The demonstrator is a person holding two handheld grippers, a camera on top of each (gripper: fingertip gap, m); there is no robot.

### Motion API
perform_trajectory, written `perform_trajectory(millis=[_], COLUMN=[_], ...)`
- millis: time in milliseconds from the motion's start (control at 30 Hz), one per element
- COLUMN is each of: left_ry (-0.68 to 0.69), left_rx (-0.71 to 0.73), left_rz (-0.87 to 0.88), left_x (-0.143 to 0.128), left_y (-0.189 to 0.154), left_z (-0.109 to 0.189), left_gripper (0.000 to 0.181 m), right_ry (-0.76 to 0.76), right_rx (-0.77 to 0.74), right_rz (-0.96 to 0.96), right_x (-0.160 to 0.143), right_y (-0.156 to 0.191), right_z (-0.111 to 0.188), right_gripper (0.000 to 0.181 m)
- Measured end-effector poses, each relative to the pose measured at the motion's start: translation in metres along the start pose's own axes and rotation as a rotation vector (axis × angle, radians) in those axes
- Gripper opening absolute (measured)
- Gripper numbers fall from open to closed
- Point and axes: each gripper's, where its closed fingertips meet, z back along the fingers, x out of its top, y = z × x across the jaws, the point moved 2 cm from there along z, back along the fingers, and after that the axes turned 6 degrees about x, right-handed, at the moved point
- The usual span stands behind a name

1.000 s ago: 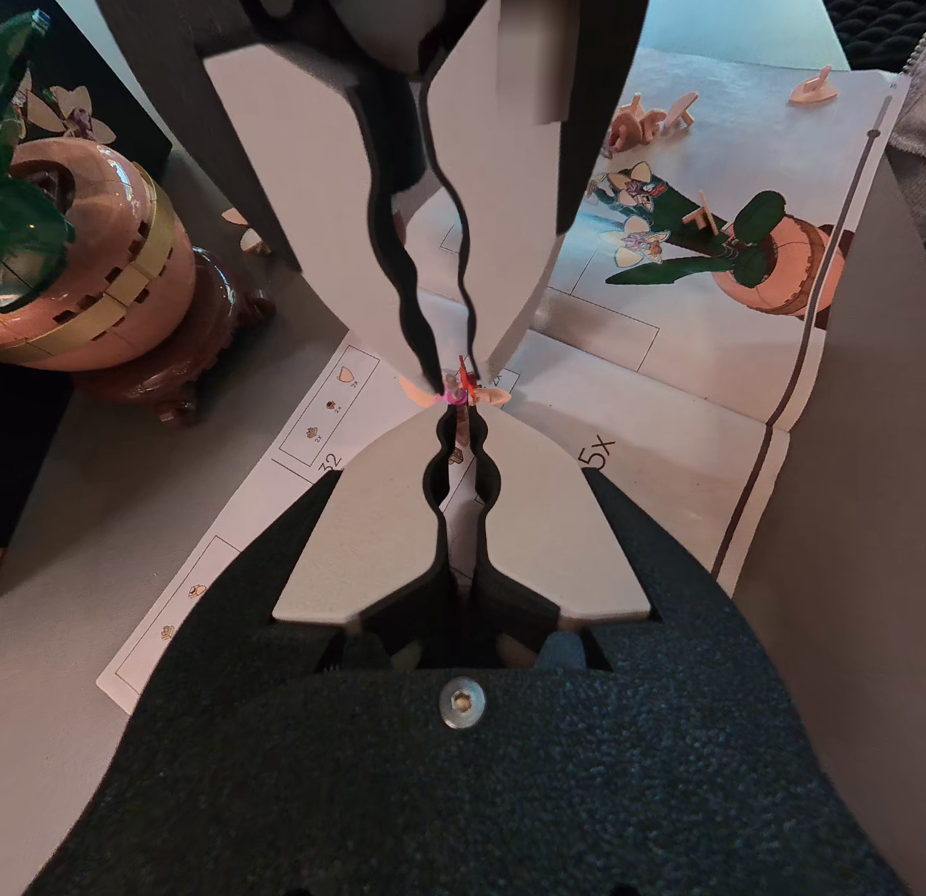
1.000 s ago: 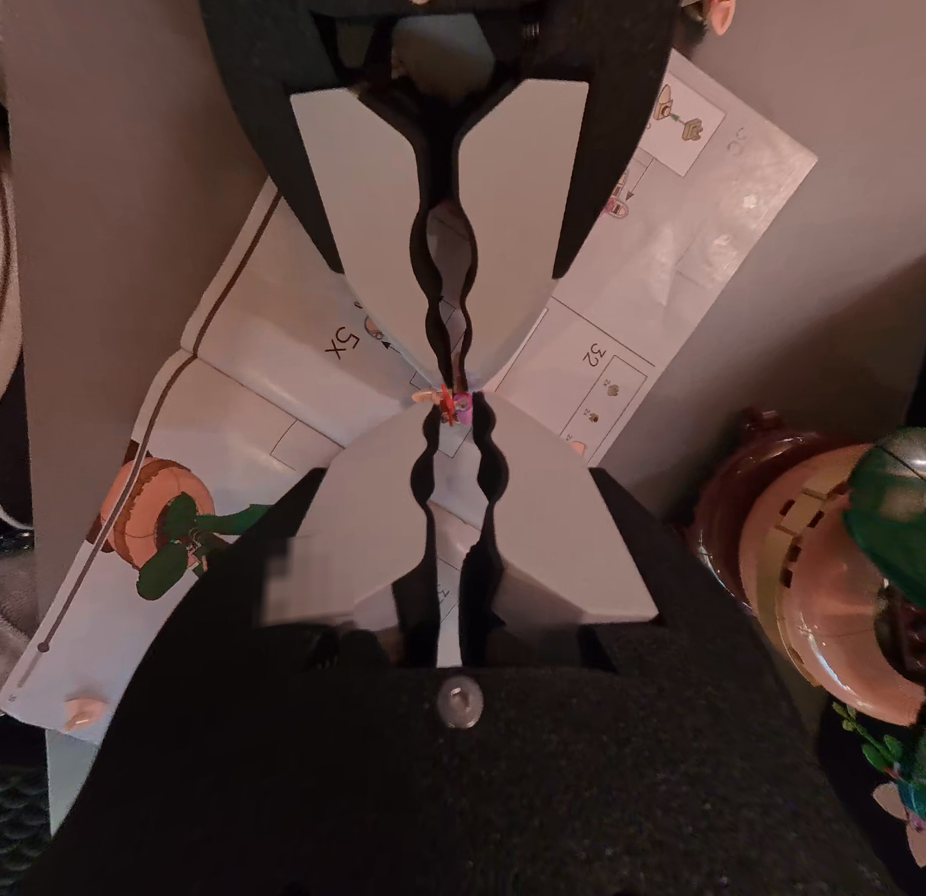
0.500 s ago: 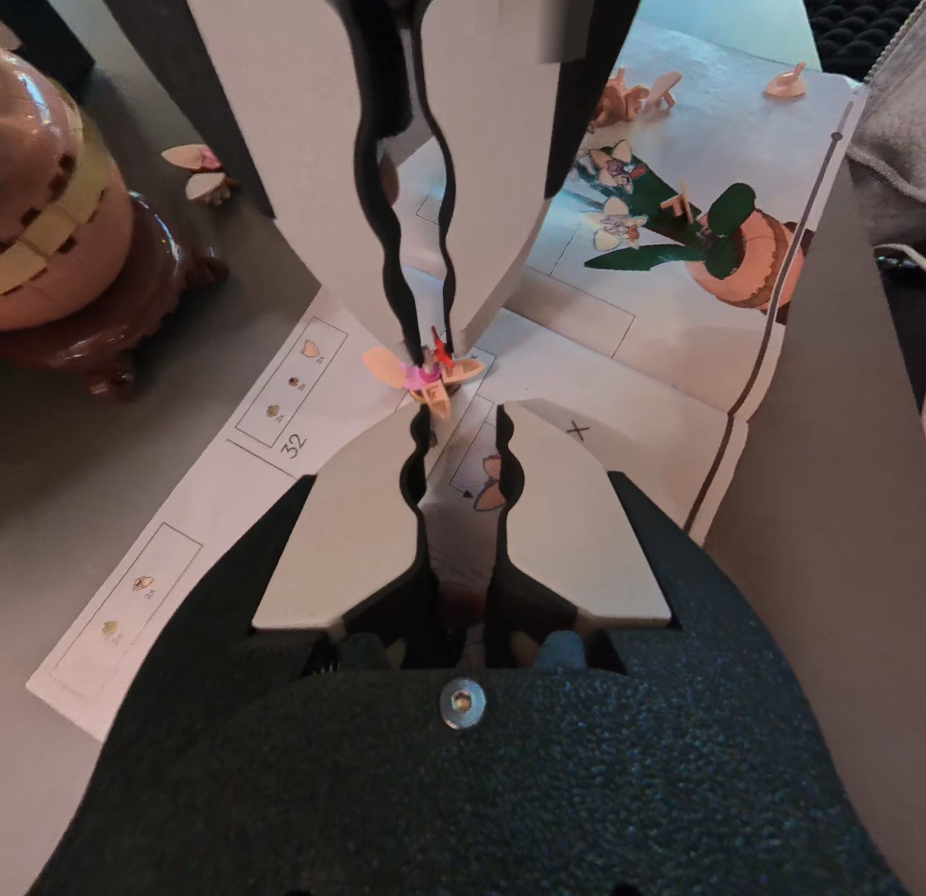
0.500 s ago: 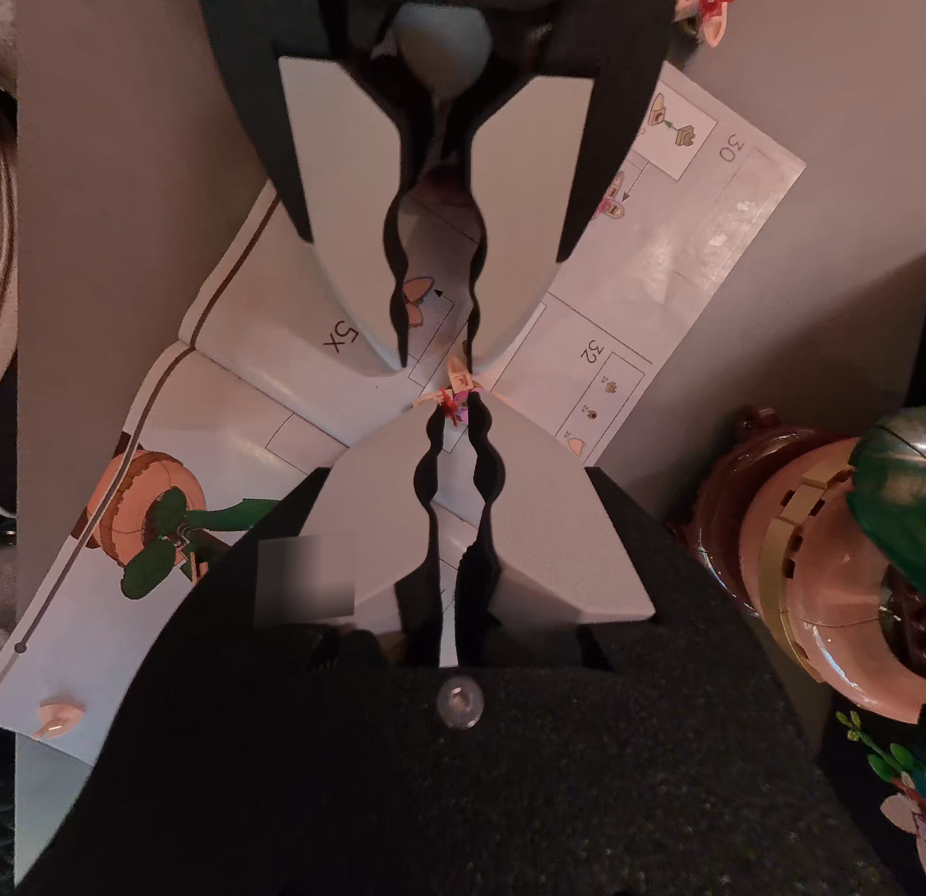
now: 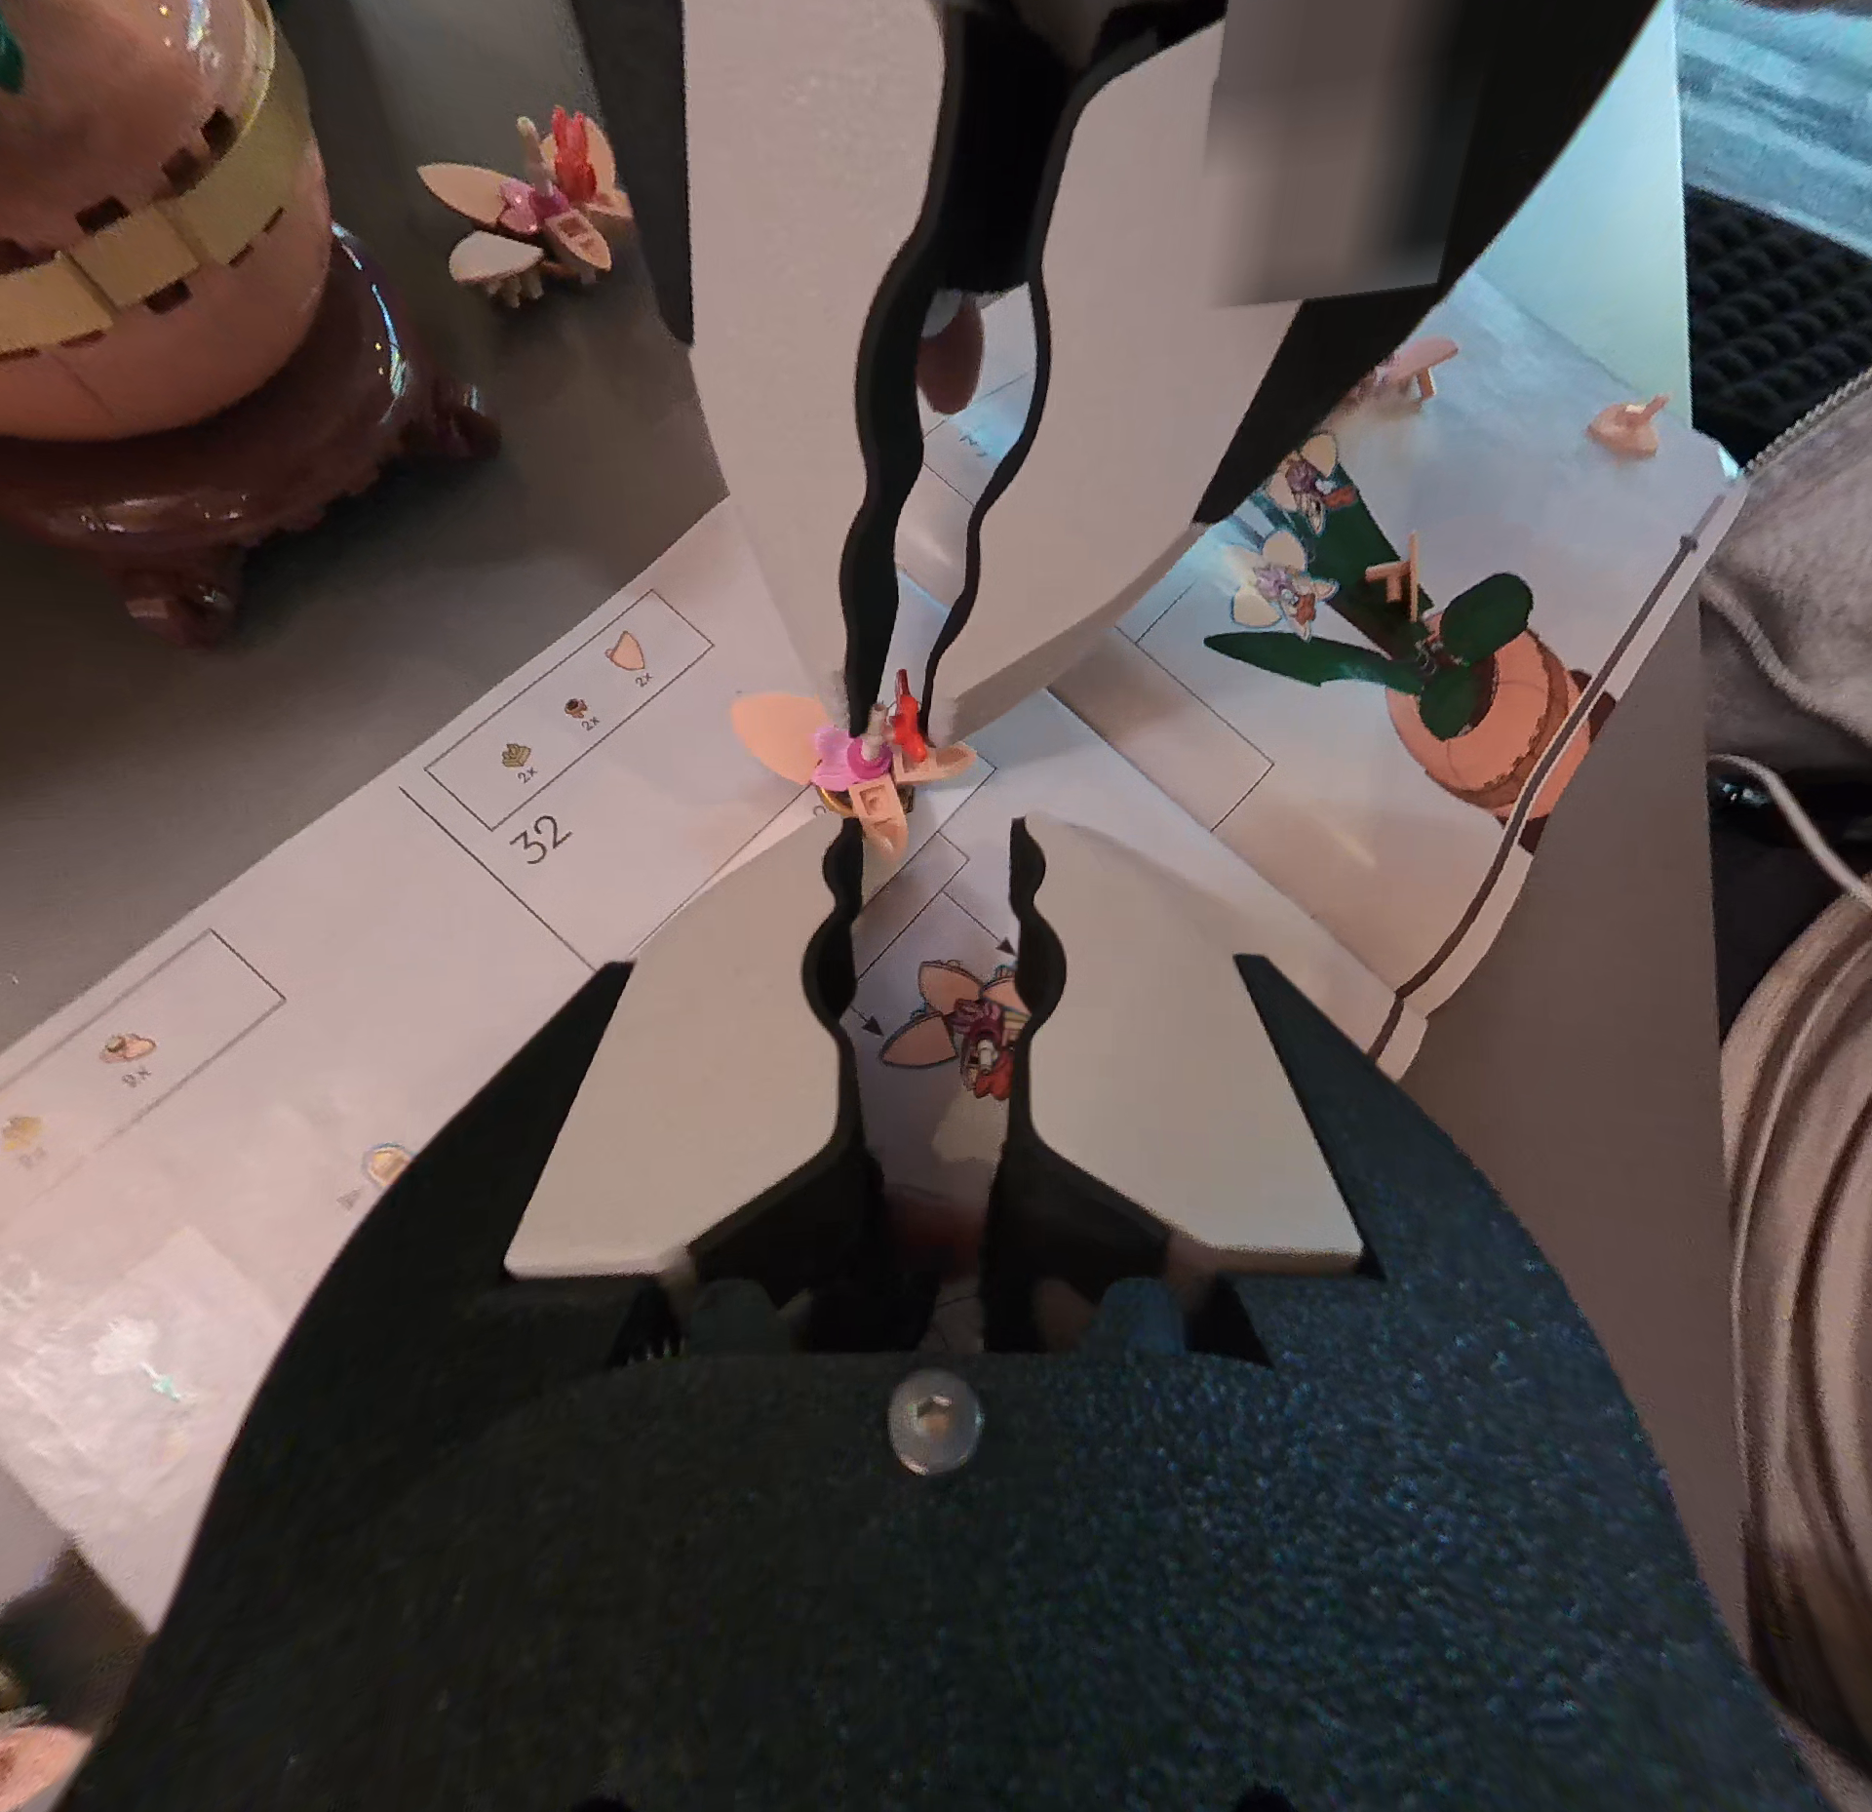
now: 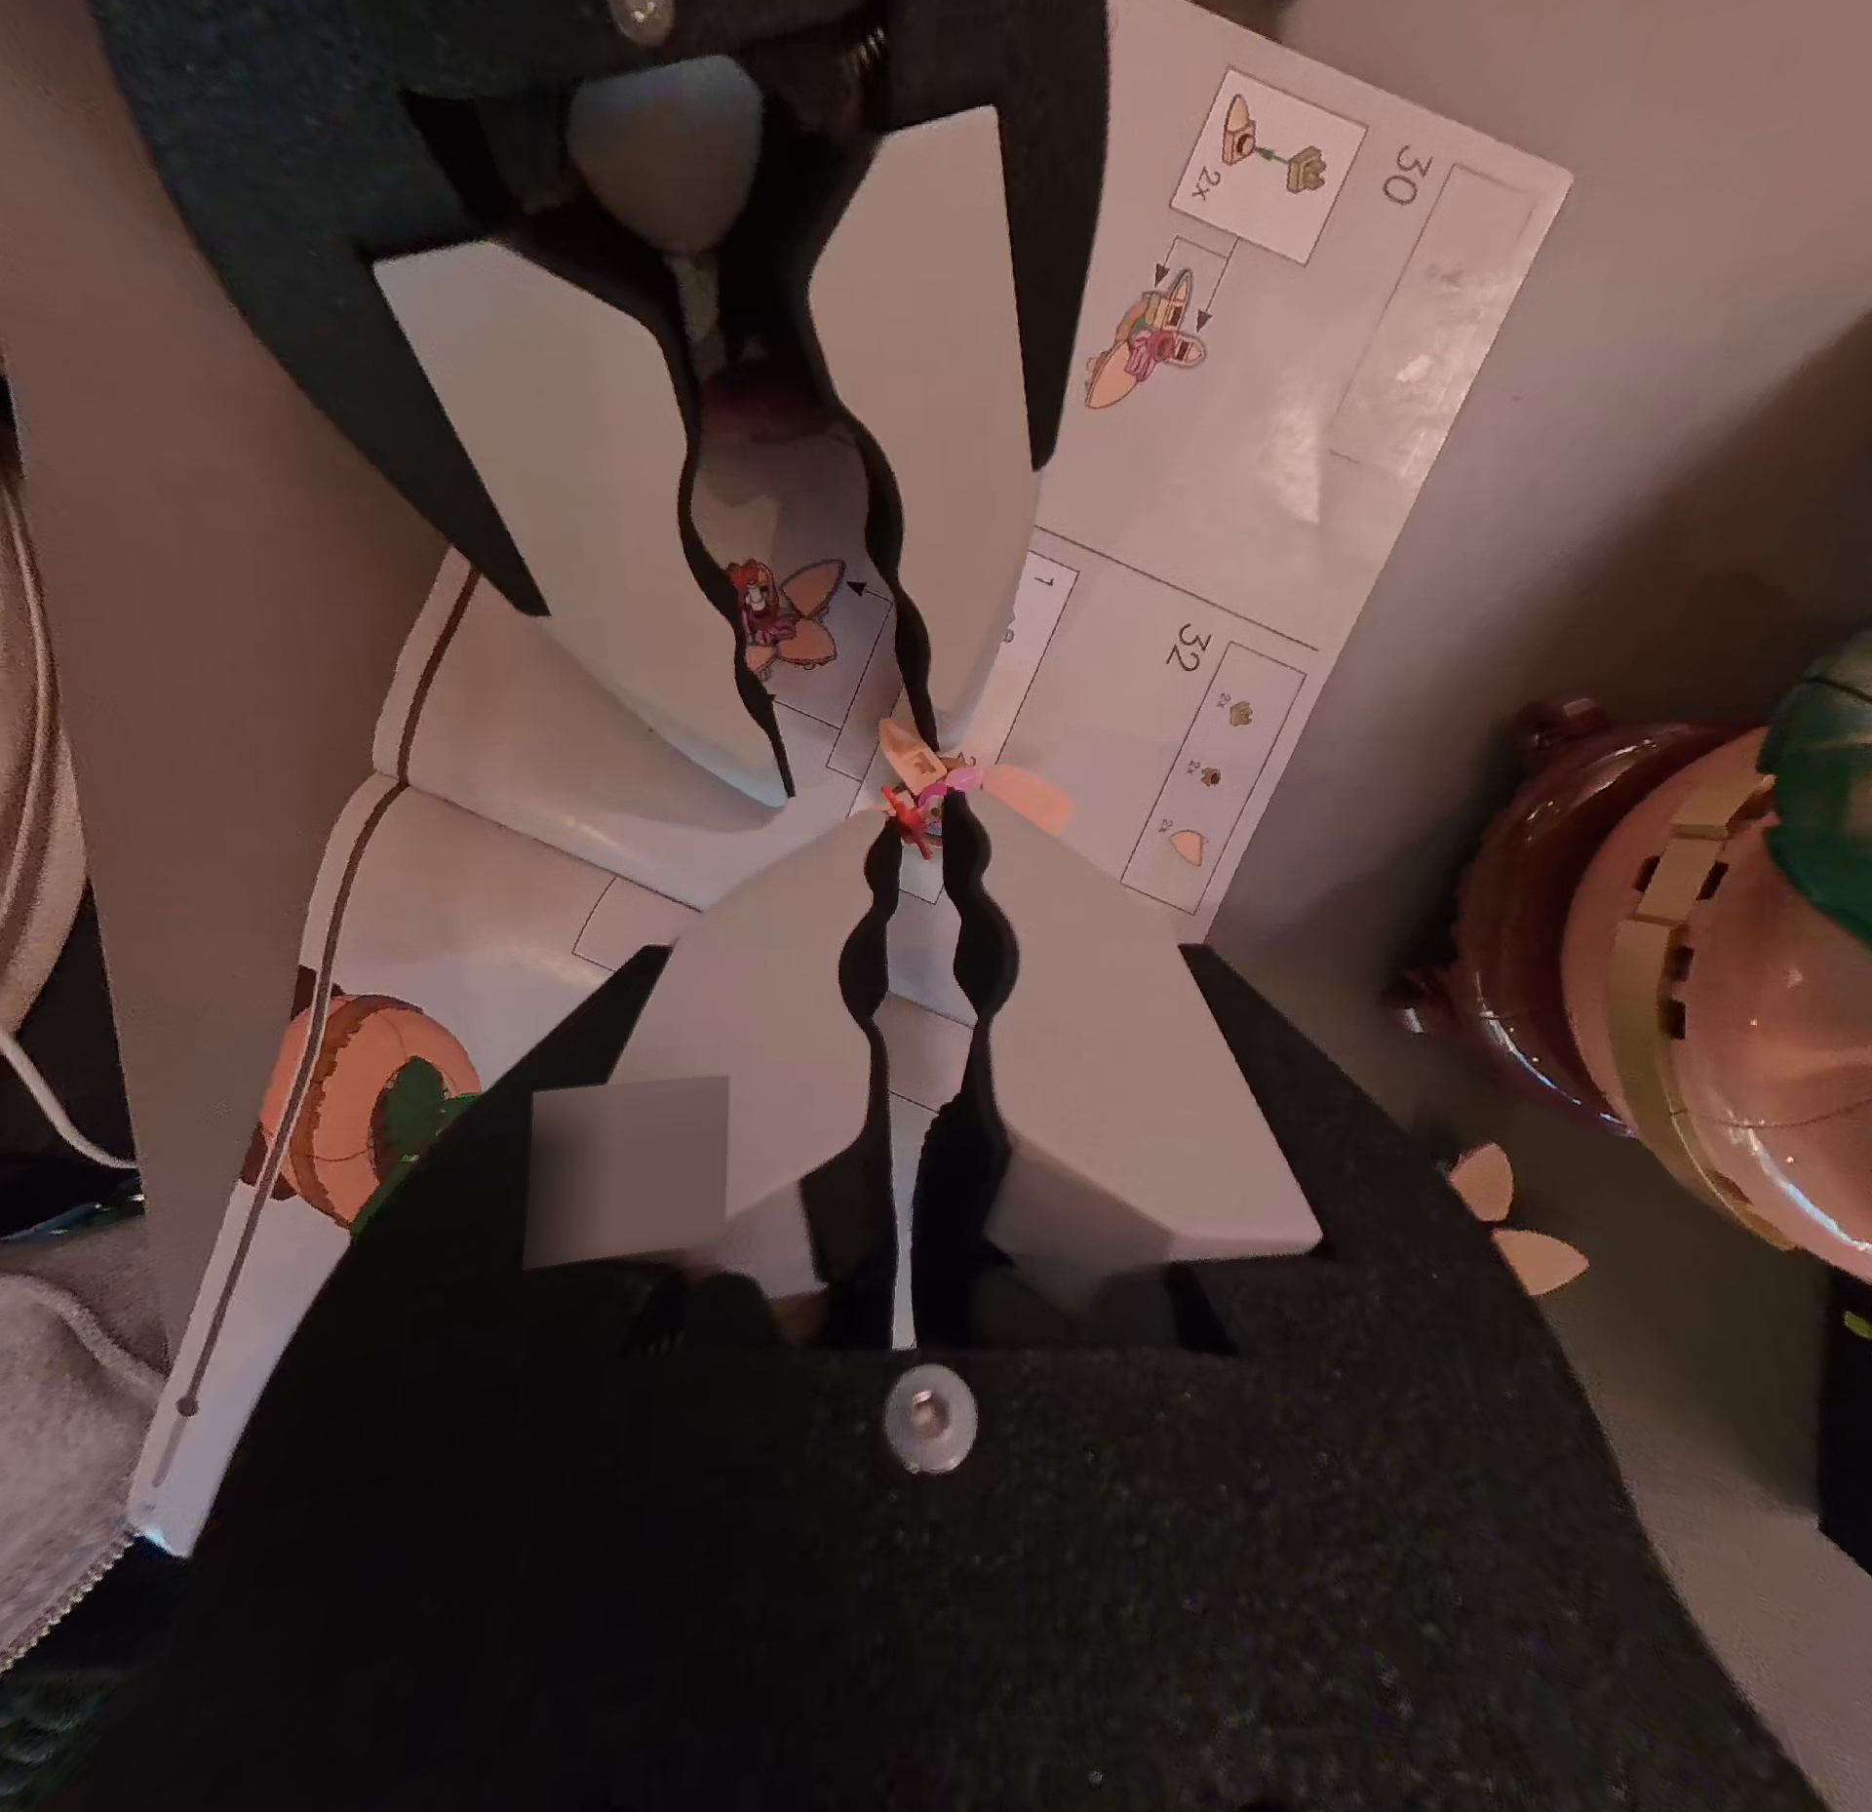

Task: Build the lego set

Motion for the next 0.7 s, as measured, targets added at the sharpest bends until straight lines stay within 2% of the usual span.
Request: perform_trajectory(millis=[233, 433, 700], left_ry=[-0.026, -0.048, -0.055], left_rx=[0.018, 0.015, 0.005], left_rz=[0.135, 0.181, 0.165], left_x=[0.003, 0.008, 0.008], left_y=[-0.006, -0.013, -0.006], left_z=[-0.002, -0.004, 0.004], left_gripper=[0.03, 0.03, 0.029], right_ry=[0.002, -0.016, 0.047], right_rx=[-0.018, -0.043, -0.05], right_rz=[-0.079, -0.133, -0.049], right_x=[-0.003, -0.006, -0.005], right_y=[0.001, 0.001, 0.003], right_z=[0.001, 0.003, 0.003], right_gripper=[0.008, 0.008, 0.008])
